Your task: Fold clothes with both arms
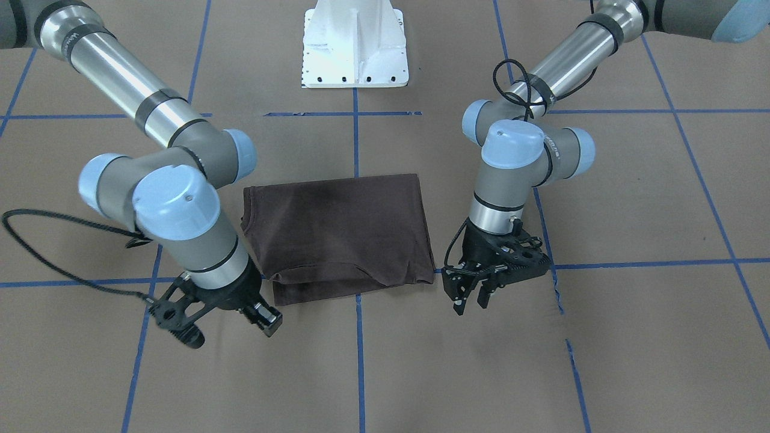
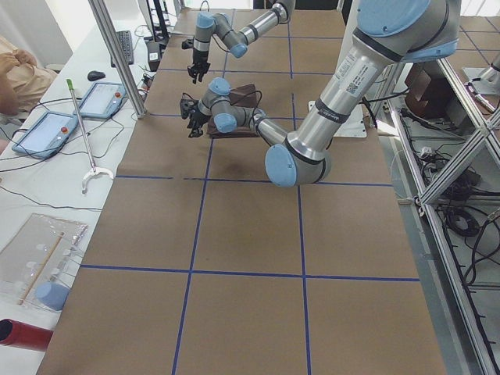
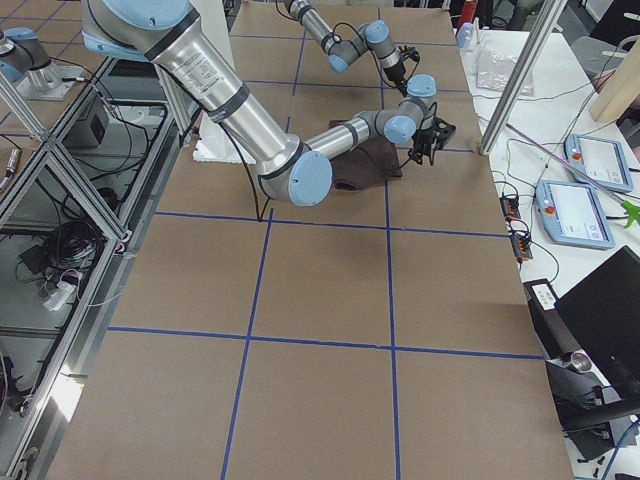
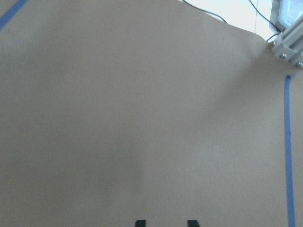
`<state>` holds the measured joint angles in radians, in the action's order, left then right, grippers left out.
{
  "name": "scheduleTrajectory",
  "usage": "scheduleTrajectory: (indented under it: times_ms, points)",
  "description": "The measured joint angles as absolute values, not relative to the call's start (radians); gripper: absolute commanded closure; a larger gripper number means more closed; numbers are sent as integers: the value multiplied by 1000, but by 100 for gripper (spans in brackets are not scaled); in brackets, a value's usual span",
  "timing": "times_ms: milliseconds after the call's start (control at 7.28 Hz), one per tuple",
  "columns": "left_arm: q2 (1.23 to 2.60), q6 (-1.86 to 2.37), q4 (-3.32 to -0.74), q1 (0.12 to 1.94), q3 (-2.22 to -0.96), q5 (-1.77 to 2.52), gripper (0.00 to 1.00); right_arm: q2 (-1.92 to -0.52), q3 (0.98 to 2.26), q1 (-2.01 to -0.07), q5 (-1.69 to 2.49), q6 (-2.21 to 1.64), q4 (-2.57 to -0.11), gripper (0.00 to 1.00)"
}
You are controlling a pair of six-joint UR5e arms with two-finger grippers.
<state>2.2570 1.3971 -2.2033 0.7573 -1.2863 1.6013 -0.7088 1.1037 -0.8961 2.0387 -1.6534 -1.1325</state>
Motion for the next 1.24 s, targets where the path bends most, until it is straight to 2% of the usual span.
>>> scheduleTrajectory:
  times_ms: [275,549,824,1236]
  points:
    - [2189,1346,-2226,779,-1373,1654,0,-744,1118,-936,2100,-1601,-1125,0]
    - [2058,1096,-2236,856,-1472,1787,0,-939,1267,-1002,2116,-1412,-1127,0]
    - [1942,711,-2233,1060,-1500,2031,0,-1183,1390,-1152,2159,-942,-1144,0]
    - [1748,276,-2209,1345,-1506,2277,0,-1340,1486,-1445,2358,-366,-1395,0]
